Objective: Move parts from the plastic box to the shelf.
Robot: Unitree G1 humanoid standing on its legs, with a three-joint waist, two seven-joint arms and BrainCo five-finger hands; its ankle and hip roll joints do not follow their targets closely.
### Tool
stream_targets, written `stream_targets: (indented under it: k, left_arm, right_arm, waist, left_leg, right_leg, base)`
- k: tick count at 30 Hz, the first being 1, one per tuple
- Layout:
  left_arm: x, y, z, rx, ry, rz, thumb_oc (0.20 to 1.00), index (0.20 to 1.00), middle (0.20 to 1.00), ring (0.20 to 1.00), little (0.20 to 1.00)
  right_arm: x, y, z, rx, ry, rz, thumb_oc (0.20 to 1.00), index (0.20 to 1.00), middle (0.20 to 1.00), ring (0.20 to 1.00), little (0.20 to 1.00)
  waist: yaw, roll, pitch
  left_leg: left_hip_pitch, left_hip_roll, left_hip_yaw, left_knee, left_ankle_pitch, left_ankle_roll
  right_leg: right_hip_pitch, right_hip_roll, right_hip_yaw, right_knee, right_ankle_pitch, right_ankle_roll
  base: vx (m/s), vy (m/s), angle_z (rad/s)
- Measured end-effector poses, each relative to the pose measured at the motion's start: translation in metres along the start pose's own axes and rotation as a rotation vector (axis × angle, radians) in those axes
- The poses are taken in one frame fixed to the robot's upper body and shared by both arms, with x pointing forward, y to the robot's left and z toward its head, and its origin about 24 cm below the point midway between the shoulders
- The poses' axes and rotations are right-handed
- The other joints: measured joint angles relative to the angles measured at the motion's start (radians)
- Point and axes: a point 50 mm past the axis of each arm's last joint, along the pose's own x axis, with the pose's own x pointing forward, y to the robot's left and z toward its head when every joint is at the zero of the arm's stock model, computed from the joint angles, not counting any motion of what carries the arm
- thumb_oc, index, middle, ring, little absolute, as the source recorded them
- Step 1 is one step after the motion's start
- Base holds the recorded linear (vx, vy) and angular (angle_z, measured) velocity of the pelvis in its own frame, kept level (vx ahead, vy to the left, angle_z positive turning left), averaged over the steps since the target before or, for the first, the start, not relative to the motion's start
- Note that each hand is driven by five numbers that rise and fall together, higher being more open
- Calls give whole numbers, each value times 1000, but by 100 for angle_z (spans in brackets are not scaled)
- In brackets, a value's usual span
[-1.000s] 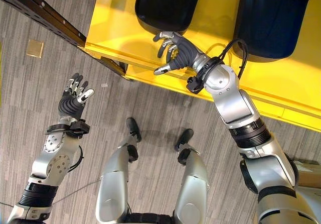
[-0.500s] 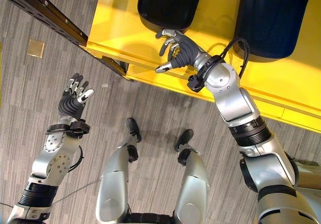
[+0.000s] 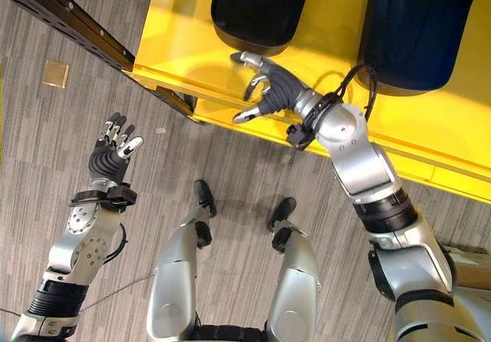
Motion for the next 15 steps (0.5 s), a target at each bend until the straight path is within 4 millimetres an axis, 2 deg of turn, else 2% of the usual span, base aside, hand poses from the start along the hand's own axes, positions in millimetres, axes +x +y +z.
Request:
stream_targets:
  k: [5, 10, 15]
  left_arm:
    - [-3, 1, 1, -34, -21, -13, 1000, 1000, 1000, 1000, 1000]
    - [-15, 3, -11, -164, 14, -55, 1000, 1000, 1000, 1000, 1000]
    - [-31, 2, -20, -326, 19, -94, 1000, 1000, 1000, 1000, 1000]
  right_arm:
    - [-11, 27, -12, 171, 7, 79, 1000, 1000, 1000, 1000, 1000]
    - [-29, 66, -40, 424, 62, 211, 1000, 1000, 1000, 1000, 1000]
    - [-48, 84, -49, 589, 20, 264, 1000, 1000, 1000, 1000, 1000]
  waist:
    - [-2, 0, 0]
    - [-9, 1, 0]
    - [-5, 1, 0]
  left_leg:
    - [31, -2, 3, -17, 2, -4]
    - [115, -6, 9, -54, 9, -12]
    - [235, -8, 27, -116, 23, -24]
  right_leg:
    - [25, 5, 2, -7, 0, 0]
    - [101, 29, 6, -46, 3, 4]
    - [211, 53, 5, -106, 10, 11]
  base:
    - [-47, 17, -2]
    - [-64, 16, -4]
    - [-116, -6, -8]
